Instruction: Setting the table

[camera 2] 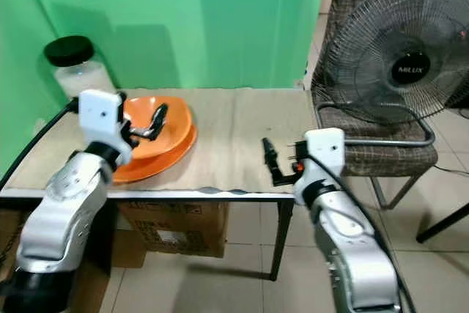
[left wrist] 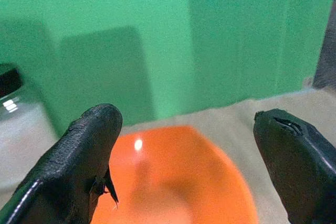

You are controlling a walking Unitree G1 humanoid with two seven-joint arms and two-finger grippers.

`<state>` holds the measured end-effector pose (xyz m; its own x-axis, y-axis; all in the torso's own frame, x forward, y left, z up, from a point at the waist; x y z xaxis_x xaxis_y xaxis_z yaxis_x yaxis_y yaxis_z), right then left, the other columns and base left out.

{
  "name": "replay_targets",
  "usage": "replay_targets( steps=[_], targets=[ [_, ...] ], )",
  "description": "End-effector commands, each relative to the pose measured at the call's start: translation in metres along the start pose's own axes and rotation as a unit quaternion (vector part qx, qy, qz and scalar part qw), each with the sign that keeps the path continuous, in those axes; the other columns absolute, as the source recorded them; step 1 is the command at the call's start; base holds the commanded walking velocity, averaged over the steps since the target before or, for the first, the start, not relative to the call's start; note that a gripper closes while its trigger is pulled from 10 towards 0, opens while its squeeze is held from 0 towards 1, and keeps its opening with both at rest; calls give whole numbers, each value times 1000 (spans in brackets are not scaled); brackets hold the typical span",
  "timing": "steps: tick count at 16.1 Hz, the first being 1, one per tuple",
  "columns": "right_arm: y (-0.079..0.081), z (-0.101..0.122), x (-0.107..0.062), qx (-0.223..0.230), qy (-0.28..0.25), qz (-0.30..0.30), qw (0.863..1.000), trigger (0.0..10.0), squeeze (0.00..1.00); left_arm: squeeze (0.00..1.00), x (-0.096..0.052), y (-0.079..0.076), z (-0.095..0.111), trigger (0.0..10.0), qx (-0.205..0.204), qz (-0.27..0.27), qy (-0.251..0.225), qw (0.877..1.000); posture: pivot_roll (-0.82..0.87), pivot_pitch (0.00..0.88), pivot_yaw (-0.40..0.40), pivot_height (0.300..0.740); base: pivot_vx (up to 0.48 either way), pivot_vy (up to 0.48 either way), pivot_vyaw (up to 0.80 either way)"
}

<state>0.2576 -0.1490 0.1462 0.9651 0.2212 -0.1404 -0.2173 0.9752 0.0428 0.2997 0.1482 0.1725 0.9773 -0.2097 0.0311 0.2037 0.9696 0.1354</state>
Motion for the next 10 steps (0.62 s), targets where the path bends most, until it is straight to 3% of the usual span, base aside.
replay_targets(
  steps=[1, 4, 6, 10],
  targets=[
    [7, 1, 5, 10, -4, 16, 1000, 10000, 0, 0, -4, 3, 0, 10000, 15, -7, 7, 1000, 40, 0, 35, 740, 0, 0, 0],
    [10, -6, 9, 3, 3, 27, 1000, 10000, 0, 0, -8, 2, 1, 10000, 25, -19, 8, 999, 55, 0, 33, 740, 0, 0, 0],
    [13, -7, 11, 23, 3, 45, 999, 10000, 0, 0, -8, 0, 4, 10000, 22, -21, 2, 1000, 63, 0, 26, 740, 0, 0, 800],
    [16, -8, 18, 20, 3, 67, 998, 10000, 0, 0, -12, -1, 6, 10000, 19, -30, -1, 999, 76, 0, 12, 740, 305, 0, 800]
  ],
)
Point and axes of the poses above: a point about 5 cm out from each wrist's last joint towards the gripper, its own x axis pointing out of the wrist towards the gripper, its own z axis along the axis of the wrist's last joint, y = z × x, the point moved 1 cm from there along x, pointing out of the wrist towards the gripper, and after that the axes turned 1 degree about x, right-handed, at the moved point
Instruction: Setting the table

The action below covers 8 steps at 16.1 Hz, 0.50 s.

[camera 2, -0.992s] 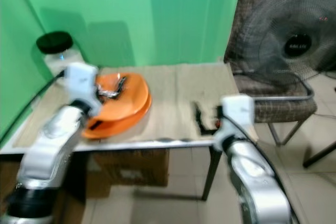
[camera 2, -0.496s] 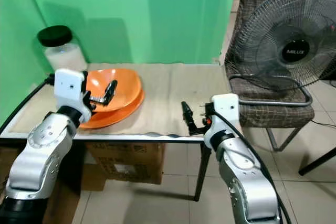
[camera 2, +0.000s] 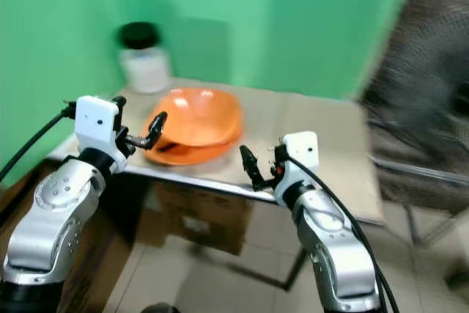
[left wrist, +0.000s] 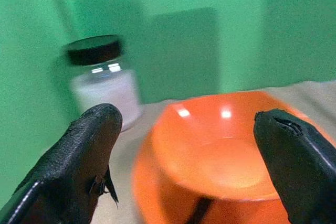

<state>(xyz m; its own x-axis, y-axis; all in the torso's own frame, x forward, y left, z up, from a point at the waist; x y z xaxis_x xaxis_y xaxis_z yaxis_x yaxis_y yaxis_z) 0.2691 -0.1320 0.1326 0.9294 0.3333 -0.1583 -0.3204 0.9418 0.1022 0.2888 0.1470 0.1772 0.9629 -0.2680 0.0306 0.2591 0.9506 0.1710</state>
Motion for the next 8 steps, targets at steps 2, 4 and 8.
replay_targets(
  steps=[2, 4, 8],
  targets=[
    [-3, 13, 7, 2, -26, 1, 1000, 10000, 0, 0, -1, 1, 3, 10000, 0, -4, -2, 1000, 77, 0, 11, 740, 337, 0, 800],
    [-7, 19, 8, 7, -46, -21, 999, 10000, 0, 0, -1, 0, 2, 10000, 1, -14, 0, 1000, 72, 0, 19, 740, 341, 0, 400],
    [-12, 21, 7, 23, -54, -34, 998, 10000, 0, 0, -1, -5, -1, 10000, 3, -28, 6, 1000, 67, 0, 23, 740, 340, 0, 0]
  ],
)
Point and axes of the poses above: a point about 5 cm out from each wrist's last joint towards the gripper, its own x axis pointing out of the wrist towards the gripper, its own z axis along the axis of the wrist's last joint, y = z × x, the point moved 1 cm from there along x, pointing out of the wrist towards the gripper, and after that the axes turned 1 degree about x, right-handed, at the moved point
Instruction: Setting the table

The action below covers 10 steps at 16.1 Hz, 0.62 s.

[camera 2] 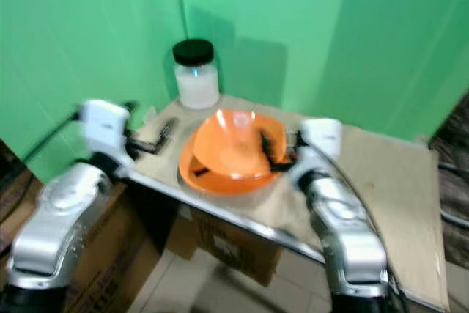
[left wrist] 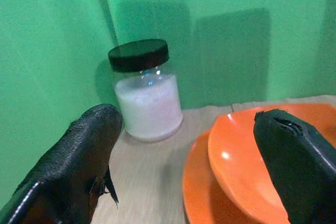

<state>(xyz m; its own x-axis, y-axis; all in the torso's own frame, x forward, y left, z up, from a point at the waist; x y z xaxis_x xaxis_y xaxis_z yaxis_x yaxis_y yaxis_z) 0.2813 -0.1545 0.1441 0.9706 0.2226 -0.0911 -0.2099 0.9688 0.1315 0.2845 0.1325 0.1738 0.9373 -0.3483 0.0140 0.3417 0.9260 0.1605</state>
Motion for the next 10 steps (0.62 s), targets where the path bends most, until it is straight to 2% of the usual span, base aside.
replay_targets(
  steps=[1, 4, 5, 6, 7, 8, 10],
  targets=[
    [10, 6, 4, 3, -12, 19, 1000, 10000, 0, 0, -2, 8, 0, 10000, 8, 10, 3, 1000, 67, 0, 23, 740, 247, 0, 0],
    [1, 10, 9, 13, -2, 10, 1000, 10000, 0, 0, -4, 3, -5, 10000, 23, -21, 14, 999, 55, 0, 18, 740, 0, 0, 0],
    [-8, 14, 12, 42, -2, 3, 999, 10000, 106, 0, -4, -1, -6, 10000, 27, -46, 11, 999, 47, 0, 16, 740, 0, 0, 0],
    [-13, 16, 15, 55, -1, 2, 998, 10000, 890, 0, -3, -3, -5, 10000, 28, -57, 8, 998, 44, 0, 13, 740, 0, 0, 0],
    [-16, 18, 17, 60, 0, 3, 998, 10000, 1000, 0, -3, -3, -5, 10000, 24, -64, 4, 998, 41, 0, 8, 740, 0, 0, 0],
    [-24, 23, 22, 71, 7, 4, 997, 10000, 1000, 0, -3, -6, -6, 10000, 17, -83, 3, 996, 37, 0, -11, 740, 0, 0, 0],
    [-30, 26, 29, 74, 21, 8, 997, 10000, 1000, 0, -5, -10, -9, 10000, 10, -112, 9, 994, 45, 0, -31, 740, 0, 0, 0]
  ],
)
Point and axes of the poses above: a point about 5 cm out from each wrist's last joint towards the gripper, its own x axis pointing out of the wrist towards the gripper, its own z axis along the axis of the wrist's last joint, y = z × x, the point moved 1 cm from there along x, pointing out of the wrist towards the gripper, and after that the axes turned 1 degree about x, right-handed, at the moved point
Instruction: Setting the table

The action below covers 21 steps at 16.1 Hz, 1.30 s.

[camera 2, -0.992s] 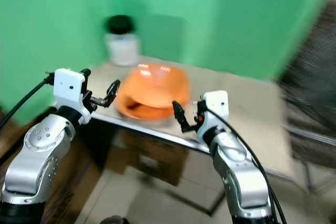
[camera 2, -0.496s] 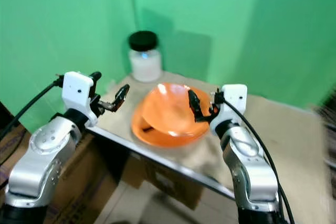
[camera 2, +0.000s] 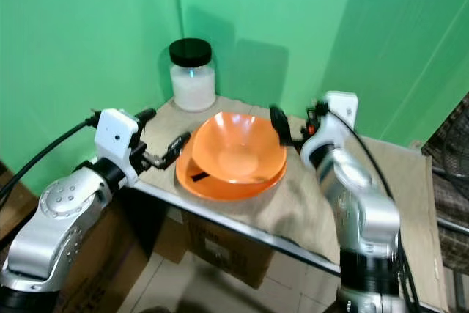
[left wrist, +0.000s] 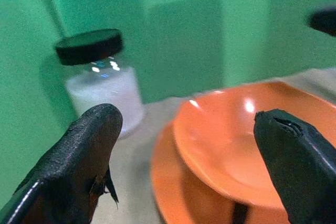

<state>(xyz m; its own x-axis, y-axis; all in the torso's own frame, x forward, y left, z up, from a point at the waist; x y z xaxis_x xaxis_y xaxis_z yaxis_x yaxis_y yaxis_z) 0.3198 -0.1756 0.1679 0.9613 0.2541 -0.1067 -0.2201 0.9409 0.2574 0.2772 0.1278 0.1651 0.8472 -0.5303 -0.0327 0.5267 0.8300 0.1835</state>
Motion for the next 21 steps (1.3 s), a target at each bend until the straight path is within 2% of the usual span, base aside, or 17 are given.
replay_targets(
  steps=[1, 2, 3, 4, 6, 8, 10, 15, 16, 17, 18, 19, 21],
  targets=[
    [-12, -5, 2, 11, 30, -11, 999, 10000, 1000, 0, -1, -6, -3, 10000, -6, -27, 4, 1000, 47, 0, -36, 740, 0, 0, 0],
    [-16, -6, 8, 20, 42, -8, 999, 10000, 1000, 0, -3, -8, -4, 10000, -5, -51, 9, 999, 47, 0, -41, 740, 0, 0, 0],
    [-21, -8, 19, 45, 56, -2, 997, 10000, 400, 0, -7, -10, -6, 10000, 4, -87, 19, 996, 51, 0, -46, 740, 0, 0, 0],
    [-24, -11, 23, 49, 67, -7, 997, 10000, 0, 0, -9, -10, -7, 10000, 9, -96, 24, 995, 55, 0, -50, 740, 0, 0, 0],
    [-25, -20, 31, 64, 109, -15, 992, 10000, 0, 0, -12, -5, -8, 10000, 24, -101, 29, 994, 68, 0, -58, 740, 0, 0, 0],
    [-24, -32, 32, 72, 162, -28, 984, 10000, 0, 0, -14, -5, -8, 10000, 26, -117, 33, 992, 72, 0, -56, 740, 0, 0, 0],
    [-23, -39, 32, 86, 177, -27, 980, 10000, 0, 0, -15, -10, -11, 10000, 29, -137, 39, 989, 64, 0, -44, 740, 0, 0, 0],
    [-17, -42, 29, 115, 191, -7, 975, 10000, 0, 0, -11, -12, -12, 10000, 33, -147, 39, 988, 48, 0, -37, 740, 0, 0, 0],
    [-16, -41, 28, 116, 189, 0, 975, 5216, 0, 0, -10, -13, -12, 10000, 34, -148, 38, 988, 46, 0, -40, 740, 0, 0, 0],
    [-18, -42, 28, 119, 189, 0, 975, 4863, 0, 0, -9, -13, -14, 10000, 38, -146, 39, 988, 46, 0, -44, 740, 0, 0, 0],
    [-20, -42, 27, 123, 191, -5, 974, 1373, 0, 0, -9, -12, -16, 10000, 46, -142, 42, 988, 46, 0, -46, 740, 0, 0, 0],
    [-21, -42, 27, 128, 191, -5, 973, 0, 0, 0, -9, -11, -17, 10000, 51, -139, 44, 988, 46, 0, -49, 740, 0, 0, 0],
    [-19, -42, 28, 134, 197, 2, 971, 0, 0, 0, -9, -11, -18, 10000, 52, -138, 44, 988, 47, 0, -50, 740, 0, 0, 0]
  ],
)
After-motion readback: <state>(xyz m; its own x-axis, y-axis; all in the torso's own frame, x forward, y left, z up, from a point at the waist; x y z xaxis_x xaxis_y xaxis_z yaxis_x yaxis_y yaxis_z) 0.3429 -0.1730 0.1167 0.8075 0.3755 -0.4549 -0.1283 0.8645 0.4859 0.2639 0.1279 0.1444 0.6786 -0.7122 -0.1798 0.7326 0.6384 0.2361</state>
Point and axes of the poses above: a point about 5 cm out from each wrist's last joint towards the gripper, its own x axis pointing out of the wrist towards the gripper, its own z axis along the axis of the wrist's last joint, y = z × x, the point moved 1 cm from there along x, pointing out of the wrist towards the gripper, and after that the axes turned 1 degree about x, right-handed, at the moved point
